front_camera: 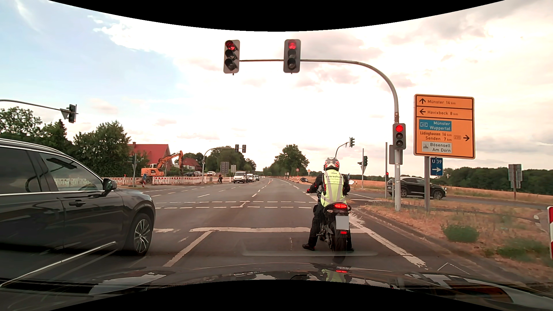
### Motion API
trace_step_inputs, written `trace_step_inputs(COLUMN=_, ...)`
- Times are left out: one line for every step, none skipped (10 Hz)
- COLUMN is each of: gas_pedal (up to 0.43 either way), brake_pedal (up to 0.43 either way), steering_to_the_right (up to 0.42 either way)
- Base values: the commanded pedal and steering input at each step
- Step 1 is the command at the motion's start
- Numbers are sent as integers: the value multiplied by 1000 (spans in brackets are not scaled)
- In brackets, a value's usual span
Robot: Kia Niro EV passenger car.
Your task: Follow the waypoints while adhering to traffic rules and regulations
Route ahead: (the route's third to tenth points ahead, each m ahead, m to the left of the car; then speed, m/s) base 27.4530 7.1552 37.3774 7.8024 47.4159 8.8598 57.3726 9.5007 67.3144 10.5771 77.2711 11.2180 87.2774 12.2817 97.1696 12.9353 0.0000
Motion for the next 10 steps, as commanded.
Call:
trace_step_inputs(gas_pedal=0, brake_pedal=0, steering_to_the_right=4)
trace_step_inputs(gas_pedal=0, brake_pedal=0, steering_to_the_right=4)
trace_step_inputs(gas_pedal=0, brake_pedal=0, steering_to_the_right=4)
trace_step_inputs(gas_pedal=0, brake_pedal=0, steering_to_the_right=4)
trace_step_inputs(gas_pedal=0, brake_pedal=0, steering_to_the_right=4)
trace_step_inputs(gas_pedal=0, brake_pedal=0, steering_to_the_right=5)
trace_step_inputs(gas_pedal=0, brake_pedal=0, steering_to_the_right=4)
trace_step_inputs(gas_pedal=0, brake_pedal=0, steering_to_the_right=5)
trace_step_inputs(gas_pedal=0, brake_pedal=0, steering_to_the_right=5)
trace_step_inputs(gas_pedal=0, brake_pedal=0, steering_to_the_right=5)
